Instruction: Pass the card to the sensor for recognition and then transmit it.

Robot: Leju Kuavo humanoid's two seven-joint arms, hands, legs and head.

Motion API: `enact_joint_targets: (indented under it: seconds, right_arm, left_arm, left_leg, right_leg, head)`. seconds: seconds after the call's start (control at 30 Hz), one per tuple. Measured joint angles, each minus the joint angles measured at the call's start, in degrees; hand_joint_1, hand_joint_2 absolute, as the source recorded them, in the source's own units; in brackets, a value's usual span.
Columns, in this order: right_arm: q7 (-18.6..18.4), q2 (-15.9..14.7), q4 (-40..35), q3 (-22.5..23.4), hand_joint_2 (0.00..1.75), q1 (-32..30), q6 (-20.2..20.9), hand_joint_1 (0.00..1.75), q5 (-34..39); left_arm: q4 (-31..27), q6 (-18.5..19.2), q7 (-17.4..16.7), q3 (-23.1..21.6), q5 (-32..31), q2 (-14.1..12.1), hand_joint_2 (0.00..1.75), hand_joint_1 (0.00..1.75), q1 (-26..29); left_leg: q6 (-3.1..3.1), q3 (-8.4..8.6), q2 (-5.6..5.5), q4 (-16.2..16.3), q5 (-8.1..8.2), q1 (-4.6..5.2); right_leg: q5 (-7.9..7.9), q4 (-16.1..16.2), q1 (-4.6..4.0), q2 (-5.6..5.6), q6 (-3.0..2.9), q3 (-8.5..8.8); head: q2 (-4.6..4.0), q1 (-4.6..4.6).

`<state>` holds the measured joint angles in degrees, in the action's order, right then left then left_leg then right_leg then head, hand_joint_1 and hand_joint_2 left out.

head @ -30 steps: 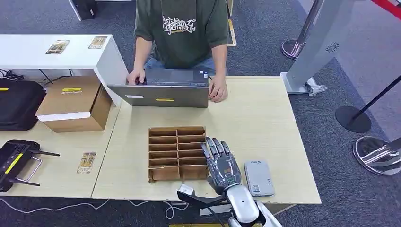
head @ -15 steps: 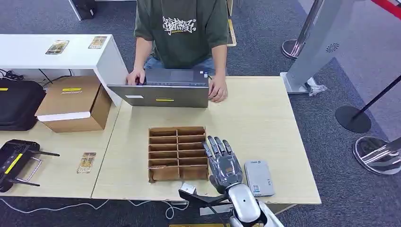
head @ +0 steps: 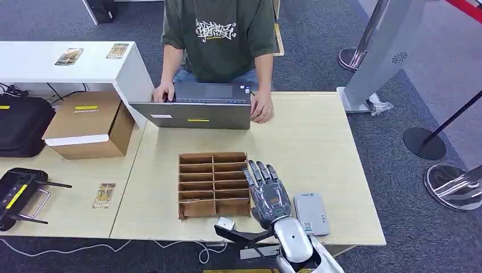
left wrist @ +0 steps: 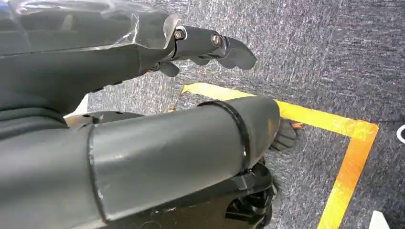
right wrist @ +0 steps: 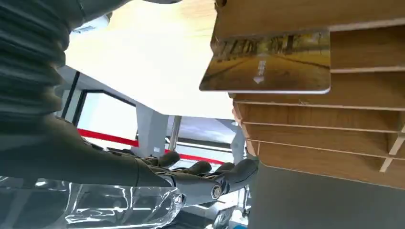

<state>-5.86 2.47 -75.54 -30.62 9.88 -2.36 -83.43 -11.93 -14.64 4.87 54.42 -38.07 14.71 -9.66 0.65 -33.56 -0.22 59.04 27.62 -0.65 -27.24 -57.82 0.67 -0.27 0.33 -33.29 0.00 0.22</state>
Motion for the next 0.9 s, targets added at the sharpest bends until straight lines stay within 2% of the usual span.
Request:
enact_joint_targets:
  seconds: [0.27,0.5,0.9]
  right_arm:
    - [-0.89,0.41,2.47,0.0,1.75,2.53,0.24,0.0,1.33]
    - [-2.01,1.38,3.76,0.0,1.75,2.83,0.61,0.0,2.97]
    - [-5.57,3.02,1.51,-0.02,1.75,-0.34,3.32,0.0,3.71]
  left_arm:
    - [0.0,-0.11,-1.73,-0.15,0.17,0.35,0.0,0.0,-0.84]
    - [0.0,-0.35,-1.86,-0.26,0.39,0.52,0.0,0.0,-1.06]
    - [0.0,-1.12,-2.32,-0.87,2.21,0.46,0.0,0.0,-1.19]
  left_leg:
    - [0.0,0.0,-0.01,0.0,0.0,0.0]
    - [0.0,0.0,0.0,0.0,0.0,0.0]
    - [0.0,0.0,0.0,0.0,0.0,0.0]
  right_leg:
    - [0.0,0.0,0.0,-0.01,0.0,0.0]
    - [0.0,0.0,0.0,0.0,0.0,0.0]
    - [0.0,0.0,0.0,0.0,0.0,0.0]
  head:
    - [0.0,0.0]
    - [0.0,0.0]
    - [0.0,0.0]
